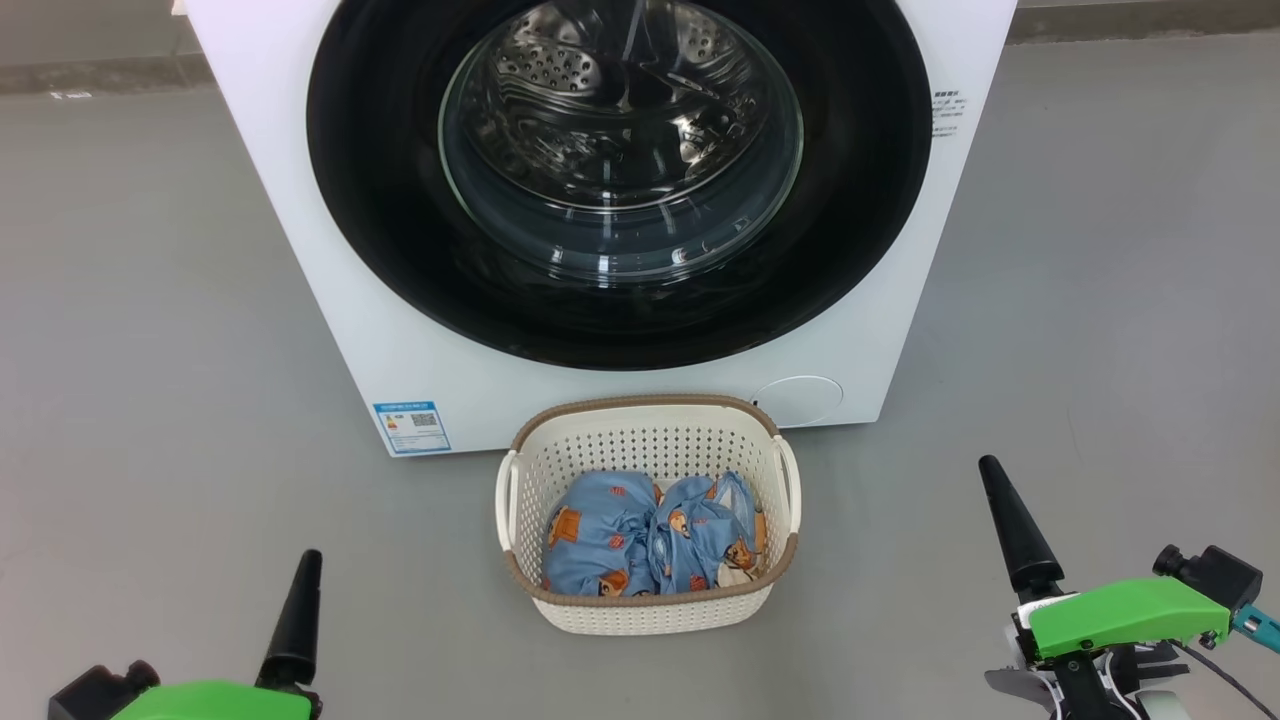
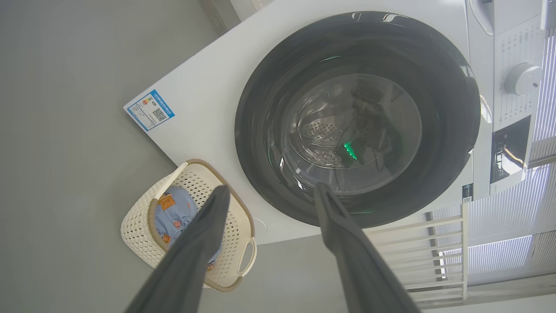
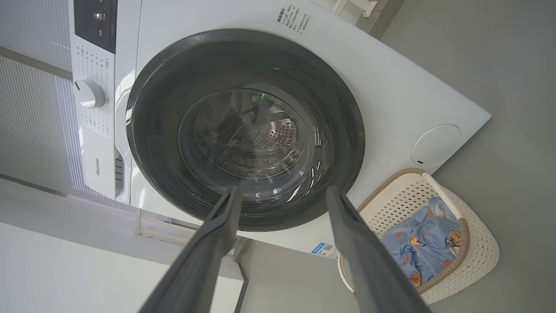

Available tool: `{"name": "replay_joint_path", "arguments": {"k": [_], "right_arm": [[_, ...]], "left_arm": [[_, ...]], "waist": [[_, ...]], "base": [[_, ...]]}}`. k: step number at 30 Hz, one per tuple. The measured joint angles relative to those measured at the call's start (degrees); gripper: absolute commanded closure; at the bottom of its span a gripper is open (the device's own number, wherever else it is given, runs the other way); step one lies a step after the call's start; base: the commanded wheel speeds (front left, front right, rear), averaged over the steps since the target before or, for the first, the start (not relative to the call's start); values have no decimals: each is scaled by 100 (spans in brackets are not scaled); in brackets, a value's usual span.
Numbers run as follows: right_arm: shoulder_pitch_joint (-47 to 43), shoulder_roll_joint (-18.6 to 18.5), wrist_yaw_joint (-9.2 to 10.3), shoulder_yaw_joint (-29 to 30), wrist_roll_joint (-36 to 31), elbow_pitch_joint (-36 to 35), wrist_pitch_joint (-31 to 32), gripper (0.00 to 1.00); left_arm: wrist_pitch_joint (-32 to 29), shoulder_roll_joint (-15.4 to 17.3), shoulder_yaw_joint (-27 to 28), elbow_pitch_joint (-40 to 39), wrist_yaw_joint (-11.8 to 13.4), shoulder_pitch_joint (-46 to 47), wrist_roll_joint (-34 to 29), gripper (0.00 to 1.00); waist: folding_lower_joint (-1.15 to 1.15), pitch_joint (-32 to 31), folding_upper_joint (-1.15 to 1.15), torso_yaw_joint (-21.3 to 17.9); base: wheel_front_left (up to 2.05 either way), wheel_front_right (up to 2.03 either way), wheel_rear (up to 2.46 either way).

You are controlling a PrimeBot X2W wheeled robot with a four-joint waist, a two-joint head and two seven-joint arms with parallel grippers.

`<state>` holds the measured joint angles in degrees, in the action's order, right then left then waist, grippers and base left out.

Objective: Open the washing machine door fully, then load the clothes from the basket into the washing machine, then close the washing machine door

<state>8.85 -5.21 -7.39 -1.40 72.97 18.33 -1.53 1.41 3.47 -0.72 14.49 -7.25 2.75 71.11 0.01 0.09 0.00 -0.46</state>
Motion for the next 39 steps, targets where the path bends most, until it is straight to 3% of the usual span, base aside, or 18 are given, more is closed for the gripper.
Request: {"name": "replay_joint_path", "arguments": {"k": [25, 39], "right_arm": [[320, -165, 0, -366, -1782, 102, -379, 0], [473, -210, 0, -617, -2453, 129, -615, 0]], "left_arm": [[385, 146, -155, -8, 0, 111, -2147, 0], [624, 108, -105, -12, 0, 226, -2924, 0]], "waist": [[0, -2, 0, -19], [0, 0, 0, -43]], "base": [[0, 0, 0], [0, 0, 0]]}}
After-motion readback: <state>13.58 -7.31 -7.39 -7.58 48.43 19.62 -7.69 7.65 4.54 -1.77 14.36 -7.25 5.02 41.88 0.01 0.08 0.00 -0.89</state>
